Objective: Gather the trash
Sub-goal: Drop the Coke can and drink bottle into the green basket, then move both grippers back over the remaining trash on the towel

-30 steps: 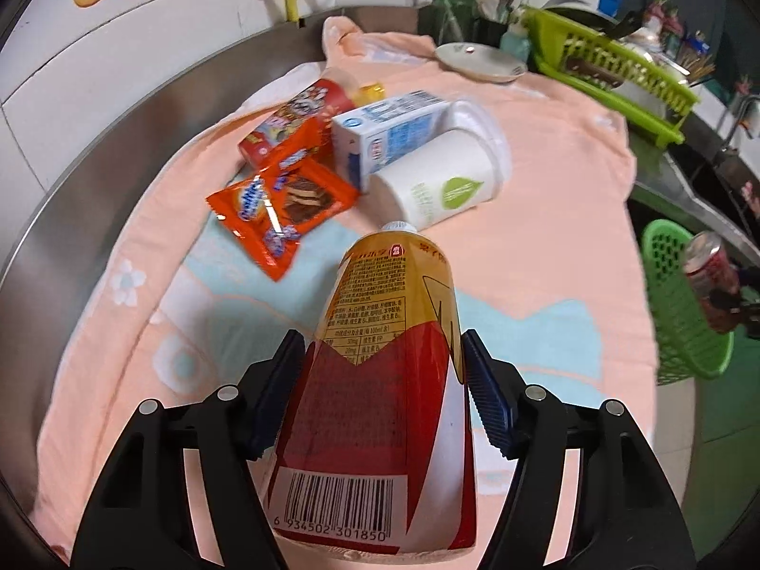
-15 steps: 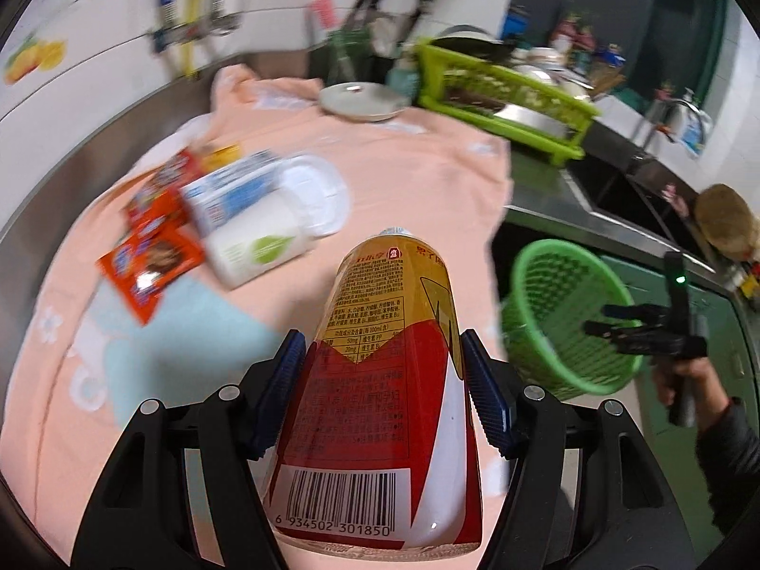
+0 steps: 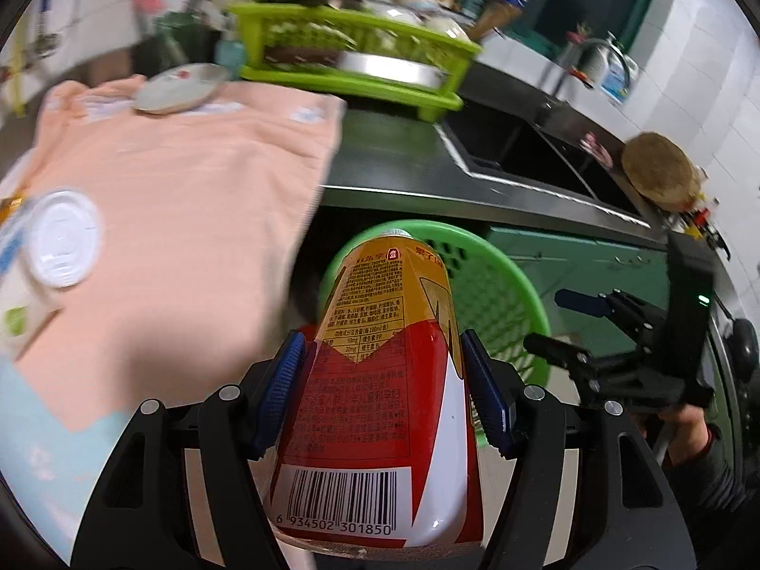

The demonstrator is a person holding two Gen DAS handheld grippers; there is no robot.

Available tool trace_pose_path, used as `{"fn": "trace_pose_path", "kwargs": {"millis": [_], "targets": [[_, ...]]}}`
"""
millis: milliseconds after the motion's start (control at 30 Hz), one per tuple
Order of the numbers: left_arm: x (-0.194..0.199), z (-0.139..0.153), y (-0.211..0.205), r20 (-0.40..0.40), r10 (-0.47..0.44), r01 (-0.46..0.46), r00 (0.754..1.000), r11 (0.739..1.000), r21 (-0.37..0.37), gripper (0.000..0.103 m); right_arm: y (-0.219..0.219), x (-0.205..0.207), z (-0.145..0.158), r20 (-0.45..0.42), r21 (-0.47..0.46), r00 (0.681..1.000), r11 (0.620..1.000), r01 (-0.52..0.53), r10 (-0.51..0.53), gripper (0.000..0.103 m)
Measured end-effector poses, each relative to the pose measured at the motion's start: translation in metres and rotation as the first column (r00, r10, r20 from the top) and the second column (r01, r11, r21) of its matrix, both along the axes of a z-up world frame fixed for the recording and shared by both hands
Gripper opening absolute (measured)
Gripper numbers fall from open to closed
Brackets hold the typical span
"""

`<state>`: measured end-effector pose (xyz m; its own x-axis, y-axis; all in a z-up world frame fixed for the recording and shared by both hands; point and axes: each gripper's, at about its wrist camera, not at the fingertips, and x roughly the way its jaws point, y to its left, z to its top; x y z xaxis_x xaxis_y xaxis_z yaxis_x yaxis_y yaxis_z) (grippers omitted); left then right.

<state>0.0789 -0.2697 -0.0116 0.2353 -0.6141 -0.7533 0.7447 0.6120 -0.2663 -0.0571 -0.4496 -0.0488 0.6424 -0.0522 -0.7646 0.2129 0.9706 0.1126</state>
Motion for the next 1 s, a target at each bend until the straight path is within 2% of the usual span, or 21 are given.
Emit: {"fn": "trace_pose_path", "kwargs": {"millis": [233, 500, 733, 1000], "targets": [[-0.006, -0.028, -0.068, -0.048, -0.057, 0.058, 0.997, 0.998, 0.013, 0.065, -0.014, -0.019, 0.004, 0.033, 0.024, 0.999, 0.999, 0.03, -0.031, 0.08], [-0.01, -0.06, -0.102, -0.058, -0.071, 0.074, 0.996, 0.996, 0.045, 0.066, -0.016, -0.026, 0.001, 0.035, 0.038, 0.999, 0.998, 0.041, -0.042, 0.08], [-0.009, -0.073, -0.093, -0.095, -0.058, 0.061, 0.994, 0.998, 0.031, 0.068, -0.012, -0.025, 0.002, 0.037, 0.034, 0.999, 0.999, 0.034, -0.035, 0.08], [-0.002, -0.051, -0.051, -0.031, -0.002, 0.003, 1.0, 0.999, 0.036, 0.068, 0.001, -0.016, 0.009, 0.048, 0.019, 0.999, 1.0, 0.007, -0.007, 0.08]]}}
